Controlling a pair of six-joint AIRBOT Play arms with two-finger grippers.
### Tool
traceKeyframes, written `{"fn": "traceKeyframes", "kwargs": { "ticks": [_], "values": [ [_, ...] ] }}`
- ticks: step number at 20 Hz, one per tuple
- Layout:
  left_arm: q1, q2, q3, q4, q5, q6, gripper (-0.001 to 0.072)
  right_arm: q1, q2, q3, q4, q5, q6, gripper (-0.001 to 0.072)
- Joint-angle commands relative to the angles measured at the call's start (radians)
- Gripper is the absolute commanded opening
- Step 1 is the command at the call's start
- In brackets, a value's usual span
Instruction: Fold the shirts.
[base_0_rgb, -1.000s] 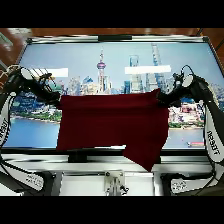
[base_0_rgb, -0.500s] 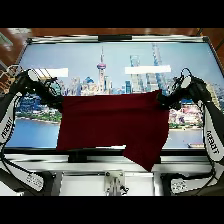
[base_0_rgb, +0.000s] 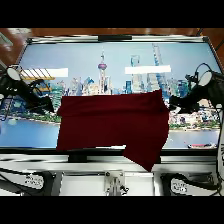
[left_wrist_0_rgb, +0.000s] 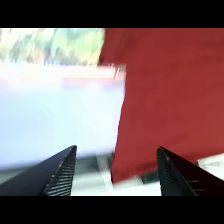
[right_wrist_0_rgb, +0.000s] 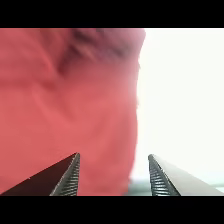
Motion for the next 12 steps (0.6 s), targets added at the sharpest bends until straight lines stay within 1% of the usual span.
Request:
{"fn": "traceKeyframes", "kwargs": {
  "ticks": [1,3,5,8,12],
  "values": [
    [0.104,0.184,-0.293,-0.022,0.045,-0.003,0.0614,-0.093,0.136,-0.125,-0.024,0.064,-0.056,0.0546],
    [0.149,0.287,-0.547,-0.026,0.146,0.018,0.0614,-0.131,0.194,-0.209,-0.021,0.041,-0.072,0.0546],
    [0.179,0.348,-0.729,-0.082,0.225,0.092,0.0613,-0.156,0.225,-0.261,0.014,0.026,-0.089,0.0546],
    [0.182,0.355,-0.833,-0.1,0.286,0.106,0.0612,-0.162,0.228,-0.271,0.046,0.016,-0.108,0.0546],
    [0.182,0.355,-0.876,-0.127,0.315,0.121,0.0601,-0.162,0.228,-0.271,0.045,-0.01,-0.108,0.0546]
  ]
}}
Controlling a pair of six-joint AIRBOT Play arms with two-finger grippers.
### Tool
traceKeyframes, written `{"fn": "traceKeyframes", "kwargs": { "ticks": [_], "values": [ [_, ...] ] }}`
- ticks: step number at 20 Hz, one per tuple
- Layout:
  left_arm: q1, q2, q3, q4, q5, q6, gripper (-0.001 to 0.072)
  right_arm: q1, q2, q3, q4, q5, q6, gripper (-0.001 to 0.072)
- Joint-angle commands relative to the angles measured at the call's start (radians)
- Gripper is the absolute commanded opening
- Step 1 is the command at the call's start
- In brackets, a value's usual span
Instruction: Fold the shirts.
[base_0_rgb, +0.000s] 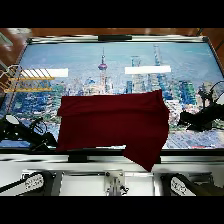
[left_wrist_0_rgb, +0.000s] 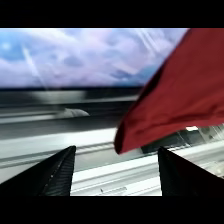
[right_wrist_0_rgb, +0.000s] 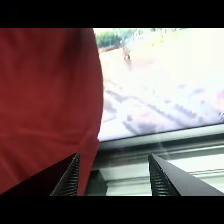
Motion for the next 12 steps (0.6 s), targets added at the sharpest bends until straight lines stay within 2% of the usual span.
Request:
{"fn": "traceKeyframes", "kwargs": {
  "ticks": [1,5,6,7,9,11,12],
  "values": [
    [0.006,0.011,-0.067,-0.031,0.069,0.021,0.0601,-0.005,0.007,-0.01,0.011,-0.017,-0.008,0.0546],
    [0.006,0.011,-0.07,-0.089,0.129,0.018,0.0573,-0.005,0.007,-0.01,0.013,-0.013,-0.007,0.0546],
    [0.006,0.011,-0.07,-0.093,0.14,0.016,0.0455,-0.005,0.007,-0.01,0.013,-0.007,-0.006,0.0546],
    [0.006,0.011,-0.07,-0.094,0.151,-0.001,0.0374,-0.005,0.007,-0.01,0.013,-0.002,-0.006,0.0546],
    [0.006,0.011,-0.07,-0.094,0.153,-0.01,0.0164,-0.005,0.007,-0.01,0.012,0.002,-0.002,0.0545],
    [0.006,0.011,-0.069,-0.094,0.142,-0.008,0.0038,-0.005,0.006,-0.018,0.013,0.005,0.017,0.0545],
    [0.006,0.011,-0.069,-0.095,0.135,-0.008,0.0038,-0.005,0.006,-0.04,0.015,0.016,0.014,0.0545]
  ]
}}
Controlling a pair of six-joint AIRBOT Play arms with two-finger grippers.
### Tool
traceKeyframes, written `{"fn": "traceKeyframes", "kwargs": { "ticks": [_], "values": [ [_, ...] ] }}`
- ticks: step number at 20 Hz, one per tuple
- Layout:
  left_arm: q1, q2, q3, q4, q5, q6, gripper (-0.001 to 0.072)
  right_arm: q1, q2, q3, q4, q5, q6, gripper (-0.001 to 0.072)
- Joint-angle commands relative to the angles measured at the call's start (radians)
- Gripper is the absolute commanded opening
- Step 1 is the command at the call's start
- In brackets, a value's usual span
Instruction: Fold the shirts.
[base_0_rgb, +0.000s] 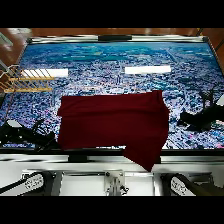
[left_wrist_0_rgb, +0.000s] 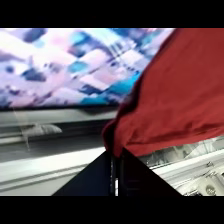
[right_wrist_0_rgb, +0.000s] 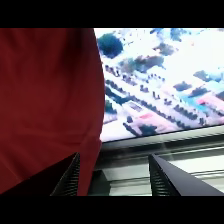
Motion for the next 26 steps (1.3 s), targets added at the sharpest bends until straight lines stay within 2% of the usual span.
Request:
{"fn": "traceKeyframes", "kwargs": {
  "ticks": [1,2,4,5,8,13,15,23,26],
  "values": [
    [0.001,0.001,-0.001,0.0,0.008,-0.002,0.0038,0.0,0.0,-0.057,0.011,0.036,0.0,0.0545],
    [0.001,0.002,-0.001,-0.006,-0.002,0.013,0.0038,0.0,0.0,-0.109,0.056,0.06,-0.039,0.0545],
    [0.001,0.002,0.0,-0.019,-0.018,0.043,0.0038,0.0,0.009,-0.222,0.248,0.097,-0.156,0.0545],
    [0.001,0.002,0.0,-0.019,-0.017,0.043,0.0038,0.0,0.02,-0.273,0.288,0.083,-0.167,0.0545],
    [0.001,0.002,0.0,-0.023,-0.018,0.042,0.0038,0.0,0.039,-0.396,0.261,0.04,-0.163,0.0545],
    [0.001,0.002,0.002,-0.038,-0.014,0.042,0.0038,0.003,0.038,-0.459,0.265,-0.077,-0.143,0.0539],
    [0.001,0.002,0.002,-0.04,-0.005,0.042,0.0037,0.003,0.029,-0.462,0.267,-0.108,-0.134,0.0438],
    [0.001,0.002,0.014,-0.058,0.008,0.042,0.0037,0.081,-0.064,-0.462,0.266,-0.22,-0.124,0.043],
    [0.001,0.002,0.031,-0.071,0.008,0.043,0.0037,0.109,-0.064,-0.448,0.268,-0.254,-0.109,0.0055]
  ]
}}
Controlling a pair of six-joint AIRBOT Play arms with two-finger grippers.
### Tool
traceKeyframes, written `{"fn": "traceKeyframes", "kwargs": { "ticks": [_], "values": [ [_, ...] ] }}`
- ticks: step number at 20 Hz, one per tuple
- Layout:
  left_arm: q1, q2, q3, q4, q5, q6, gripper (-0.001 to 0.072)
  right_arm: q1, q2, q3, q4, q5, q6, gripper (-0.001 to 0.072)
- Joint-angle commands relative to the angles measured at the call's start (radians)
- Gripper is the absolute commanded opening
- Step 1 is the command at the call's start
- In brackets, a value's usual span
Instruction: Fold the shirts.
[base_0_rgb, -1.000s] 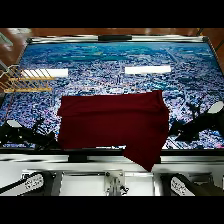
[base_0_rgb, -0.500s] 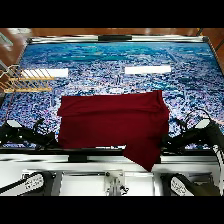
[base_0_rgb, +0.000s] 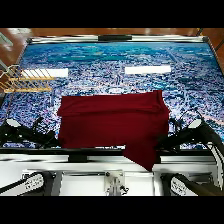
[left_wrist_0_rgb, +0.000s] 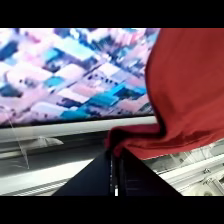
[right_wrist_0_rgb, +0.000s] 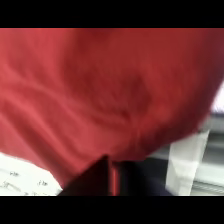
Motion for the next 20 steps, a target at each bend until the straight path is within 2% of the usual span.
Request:
{"fn": "traceKeyframes", "kwargs": {
  "ticks": [1,2,4,5,7,11,15,20],
  "values": [
    [0.0,0.002,0.024,-0.014,-0.006,0.002,0.0037,0.029,-0.01,0.027,0.0,-0.056,0.002,0.0054],
    [0.0,0.002,0.043,-0.023,-0.012,0.032,0.0037,0.029,-0.005,0.057,0.012,-0.034,-0.021,0.0053],
    [0.0,0.002,0.113,-0.098,-0.055,0.159,0.0037,0.029,0.023,0.142,0.029,-0.001,-0.021,0.0053],
    [0.0,0.002,0.161,-0.142,-0.068,0.172,0.0036,0.029,0.032,0.196,0.032,0.008,-0.005,0.0052],
    [-0.015,0.0,0.271,-0.208,-0.055,0.171,0.0035,0.029,0.027,0.321,0.068,0.003,0.024,0.0052],
    [-0.095,-0.042,0.456,-0.204,0.041,0.118,0.0035,0.029,-0.072,0.57,0.117,-0.021,0.072,0.0052],
    [-0.111,-0.169,0.61,-0.204,0.066,0.039,0.0036,0.029,-0.22,0.751,0.184,-0.052,0.09,0.0052],
    [-0.133,-0.317,0.73,-0.204,0.067,0.006,0.0037,0.079,-0.402,0.951,0.15,-0.082,0.106,0.0052]
  ]
}}
